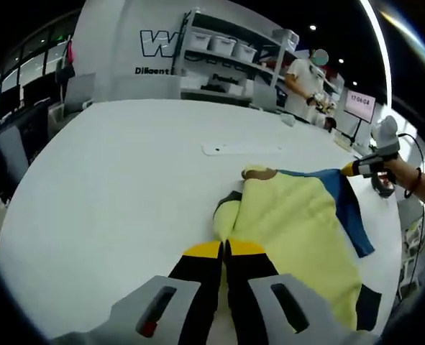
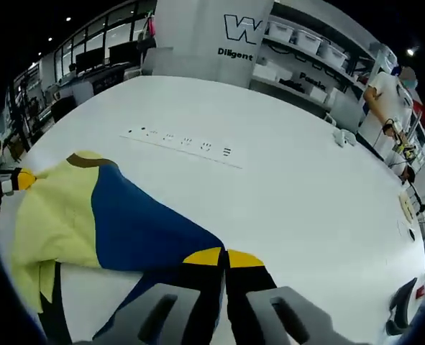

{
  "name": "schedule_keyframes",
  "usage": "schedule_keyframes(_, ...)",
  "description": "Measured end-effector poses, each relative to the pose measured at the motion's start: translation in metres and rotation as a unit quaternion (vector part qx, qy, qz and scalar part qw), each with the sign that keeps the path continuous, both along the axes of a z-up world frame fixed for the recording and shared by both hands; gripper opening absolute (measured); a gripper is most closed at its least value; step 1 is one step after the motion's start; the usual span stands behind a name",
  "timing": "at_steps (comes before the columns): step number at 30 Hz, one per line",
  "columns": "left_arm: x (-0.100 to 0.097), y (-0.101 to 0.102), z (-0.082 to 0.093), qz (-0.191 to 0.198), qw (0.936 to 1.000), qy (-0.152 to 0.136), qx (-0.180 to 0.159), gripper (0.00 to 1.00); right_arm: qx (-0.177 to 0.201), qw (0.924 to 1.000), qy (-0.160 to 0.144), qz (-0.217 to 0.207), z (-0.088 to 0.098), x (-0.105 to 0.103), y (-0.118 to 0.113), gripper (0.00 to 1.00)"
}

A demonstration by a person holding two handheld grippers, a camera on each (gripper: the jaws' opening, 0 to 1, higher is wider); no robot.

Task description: Fold the garment on the visible template until the final outline fits inside the template.

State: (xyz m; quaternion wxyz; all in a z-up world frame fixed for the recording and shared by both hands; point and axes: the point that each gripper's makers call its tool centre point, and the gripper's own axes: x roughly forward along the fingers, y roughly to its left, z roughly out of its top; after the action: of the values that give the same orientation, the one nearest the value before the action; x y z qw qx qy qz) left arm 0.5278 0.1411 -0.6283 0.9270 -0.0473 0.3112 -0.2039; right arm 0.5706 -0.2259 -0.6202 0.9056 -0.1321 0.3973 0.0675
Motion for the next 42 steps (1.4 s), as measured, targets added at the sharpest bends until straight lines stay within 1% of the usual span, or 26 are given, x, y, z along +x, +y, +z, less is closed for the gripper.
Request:
schedule_keyframes(3,0.0,-0.002,0.001,0.0,1.0,-0.003,-0.002,0.05,-0.011,0.9999,0.003,0.008,-0.005,0.003,0.002,0.0)
schedule_keyframes(5,0.0,-0.002,0.002,0.0,1.0,-0.003,-0.004,0.06,-0.014,0.9999,0.003,0.006,-0.006,0.003,0.001,0.0)
schedule_keyframes(7,0.001,-0.003,0.004,-0.002,1.0,-0.009,-0.002,0.07,-0.004,1.0,0.0,-0.001,-0.005,0.003,0.004,0.0)
schedule_keyframes(8,0.001,-0.002,0.005,-0.001,0.9999,-0.013,0.002,0.09,0.001,1.0,-0.001,-0.002,-0.004,0.001,0.007,0.0)
schedule_keyframes(9,0.003,0.0,0.007,0.002,0.9997,-0.02,0.01,0.11,0.015,0.9998,-0.007,-0.006,-0.001,-0.001,0.012,0.0)
schedule_keyframes(10,0.003,0.001,0.008,0.003,0.9997,-0.022,0.011,0.14,0.031,0.9993,-0.019,-0.009,0.002,-0.003,0.019,0.02)
schedule_keyframes(11,0.003,0.003,0.01,0.003,0.9996,-0.025,0.011,0.17,0.048,0.9984,-0.03,-0.007,0.005,-0.006,0.028,0.07)
schedule_keyframes(12,0.004,0.003,0.011,0.004,0.9996,-0.026,0.011,0.2,0.047,0.9983,-0.033,-0.005,0.007,-0.01,0.032,0.12)
schedule_keyframes(13,0.004,0.004,0.012,0.006,0.9995,-0.028,0.012,0.23,0.044,0.9986,-0.028,0.008,0.005,-0.017,0.04,0.14)
schedule_keyframes(14,0.005,0.005,0.013,0.007,0.9994,-0.032,0.015,0.26,0.044,0.9987,-0.025,0.01,0.004,-0.02,0.043,0.14)
schedule_keyframes(15,0.006,0.007,0.013,0.008,0.9992,-0.035,0.019,0.27,0.073,0.9967,-0.028,0.02,0.005,-0.029,0.061,0.15)
schedule_keyframes(16,0.006,0.008,0.014,0.01,0.9991,-0.036,0.02,0.3,0.081,0.9961,-0.028,0.023,0.005,-0.032,0.066,0.18)
schedule_keyframes(17,0.008,0.013,0.013,0.018,0.9988,-0.037,0.027,0.34,0.107,0.9936,-0.028,0.023,0.005,-0.046,0.083,0.21)
schedule_keyframes(19,0.009,0.017,0.012,0.02,0.9984,-0.038,0.037,0.38,0.121,0.9917,-0.019,0.037,0.003,-0.061,0.101,0.23)
schedule_keyframes(20,0.009,0.019,0.011,0.021,0.9984,-0.037,0.038,0.39,0.132,0.9898,-0.014,0.052,0.0,-0.073,0.117,0.23)
schedule_keyframes(21,0.01,0.025,0.008,0.026,0.9981,-0.033,0.045,0.4,0.139,0.9883,-0.002,0.064,-0.004,-0.084,0.13,0.22)
schedule_keyframes(23,0.01,0.028,0.007,0.029,0.9979,-0.031,0.049,0.43,0.143,0.9864,0.004,0.082,-0.008,-0.096,0.146,0.22)
schedule_keyframes(24,0.009,0.029,0.005,0.028,0.9977,-0.029,0.054,0.44,0.141,0.9865,0.008,0.083,-0.011,-0.102,0.151,0.22)
schedule_keyframes(26,0.008,0.03,0.004,0.027,0.9975,-0.028,0.06,0.46,0.154,0.9836,0.014,0.092,-0.013,-0.113,0.166,0.22)
schedule_keyframes(27,0.007,0.03,0.002,0.024,0.9974,-0.025,0.064,0.47,0.155,0.9834,0.014,0.093,-0.014,-0.115,0.168,0.22)
schedule_keyframes(30,0.004,0.029,-0.001,0.02,0.9972,-0.021,0.069,0.49,0.165,0.9801,0.026,0.107,-0.017,-0.129,0.185,0.22)
schedule_keyframes(31,0.004,0.029,-0.001,0.02,0.9972,-0.021,0.069,0.5,0.167,0.9795,0.024,0.11,-0.017,-0.134,0.192,0.22)
schedule_keyframes(34,0.004,0.026,-0.005,0.015,0.9972,-0.02,0.071,0.53,0.165,0.9783,0.028,0.122,-0.018,-0.143,0.202,0.21)
schedule_keyframes(36,0.004,0.024,-0.01,0.012,0.9975,-0.013,0.069,0.55,0.166,0.9763,0.041,0.132,-0.023,-0.151,0.21,0.21)
schedule_keyframes(39,0.003,0.021,-0.016,0.005,0.9977,-0.005,0.068,0.55,0.156,0.9763,0.057,0.139,-0.035,-0.161,0.215,0.2)
schedule_keyframes(42,0.002,0.017,-0.02,-0.003,0.9975,-0.004,0.071,0.55,0.159,0.9756,0.071,0.134,-0.042,-0.168,0.217,0.19)
